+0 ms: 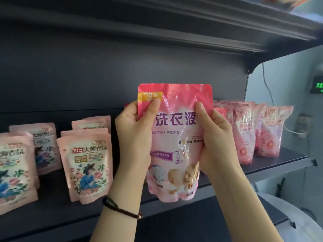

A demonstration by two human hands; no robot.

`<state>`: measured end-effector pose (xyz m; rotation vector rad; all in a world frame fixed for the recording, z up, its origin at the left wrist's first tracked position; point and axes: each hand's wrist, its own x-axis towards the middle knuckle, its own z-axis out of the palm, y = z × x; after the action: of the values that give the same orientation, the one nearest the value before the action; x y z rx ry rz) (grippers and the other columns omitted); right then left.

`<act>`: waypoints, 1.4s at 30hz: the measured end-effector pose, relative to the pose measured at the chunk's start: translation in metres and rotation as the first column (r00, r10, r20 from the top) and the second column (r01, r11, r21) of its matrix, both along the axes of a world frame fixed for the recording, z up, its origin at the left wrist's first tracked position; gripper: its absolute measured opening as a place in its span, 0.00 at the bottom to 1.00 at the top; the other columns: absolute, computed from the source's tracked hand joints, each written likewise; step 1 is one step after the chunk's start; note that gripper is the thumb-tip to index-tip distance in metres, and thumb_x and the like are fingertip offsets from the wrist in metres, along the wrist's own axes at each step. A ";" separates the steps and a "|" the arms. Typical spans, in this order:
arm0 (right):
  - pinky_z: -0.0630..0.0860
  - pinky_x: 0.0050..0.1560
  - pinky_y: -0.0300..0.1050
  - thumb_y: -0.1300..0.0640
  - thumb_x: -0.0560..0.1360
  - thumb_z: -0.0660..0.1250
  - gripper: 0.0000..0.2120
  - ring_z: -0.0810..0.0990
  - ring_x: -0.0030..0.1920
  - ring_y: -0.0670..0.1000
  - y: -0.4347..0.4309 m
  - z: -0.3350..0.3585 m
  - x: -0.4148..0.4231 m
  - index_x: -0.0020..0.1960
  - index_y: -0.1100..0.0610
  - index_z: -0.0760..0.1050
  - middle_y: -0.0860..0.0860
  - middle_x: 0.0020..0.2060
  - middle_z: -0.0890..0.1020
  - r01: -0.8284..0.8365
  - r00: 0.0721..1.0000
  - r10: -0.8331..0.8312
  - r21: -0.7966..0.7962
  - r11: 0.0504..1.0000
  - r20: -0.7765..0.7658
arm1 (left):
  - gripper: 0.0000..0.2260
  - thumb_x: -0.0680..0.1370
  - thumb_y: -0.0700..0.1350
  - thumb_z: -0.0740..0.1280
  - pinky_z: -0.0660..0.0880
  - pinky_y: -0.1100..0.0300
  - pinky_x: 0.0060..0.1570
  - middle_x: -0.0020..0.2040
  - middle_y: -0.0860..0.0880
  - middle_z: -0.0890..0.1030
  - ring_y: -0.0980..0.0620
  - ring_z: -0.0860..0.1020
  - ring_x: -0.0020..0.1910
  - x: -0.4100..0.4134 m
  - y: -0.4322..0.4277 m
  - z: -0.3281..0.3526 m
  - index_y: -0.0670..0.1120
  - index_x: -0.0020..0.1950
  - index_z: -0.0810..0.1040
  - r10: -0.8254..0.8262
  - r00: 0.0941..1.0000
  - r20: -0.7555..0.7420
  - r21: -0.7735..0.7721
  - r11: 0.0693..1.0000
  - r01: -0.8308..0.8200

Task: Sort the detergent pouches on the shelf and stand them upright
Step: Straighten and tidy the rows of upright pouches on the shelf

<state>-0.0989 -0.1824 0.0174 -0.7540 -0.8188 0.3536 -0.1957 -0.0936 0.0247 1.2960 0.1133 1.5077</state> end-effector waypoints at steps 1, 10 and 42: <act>0.80 0.50 0.55 0.53 0.74 0.69 0.07 0.82 0.42 0.56 0.001 0.000 0.010 0.44 0.56 0.82 0.57 0.42 0.84 0.002 1.000 -0.002 0.004 1.000 -0.003 | 0.03 0.74 0.46 0.73 0.79 0.51 0.45 0.40 0.47 0.83 0.49 0.80 0.42 0.009 0.000 0.000 0.47 0.43 0.83 0.002 1.000 -0.005 0.010 1.000 -0.002; 0.80 0.48 0.53 0.53 0.76 0.67 0.07 0.82 0.41 0.53 -0.004 -0.019 0.094 0.44 0.55 0.81 0.54 0.40 0.84 0.023 1.000 -0.023 -0.020 1.000 0.010 | 0.04 0.75 0.46 0.72 0.76 0.50 0.46 0.41 0.45 0.80 0.48 0.75 0.42 0.091 -0.011 -0.016 0.46 0.44 0.82 0.051 0.998 -0.040 0.016 0.999 -0.050; 0.76 0.41 0.41 0.52 0.79 0.63 0.11 0.75 0.38 0.44 0.082 -0.062 0.201 0.42 0.56 0.75 0.46 0.35 0.77 0.261 0.964 -0.263 0.071 0.963 0.022 | 0.03 0.77 0.44 0.69 0.72 0.69 0.39 0.35 0.59 0.81 0.65 0.76 0.36 0.232 0.039 -0.065 0.49 0.43 0.80 0.495 0.864 0.091 0.054 0.864 -0.500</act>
<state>0.1025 -0.1003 -0.0450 -0.7951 -0.7457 0.0762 0.0362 -0.0545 -0.0398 1.3306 0.3709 2.0158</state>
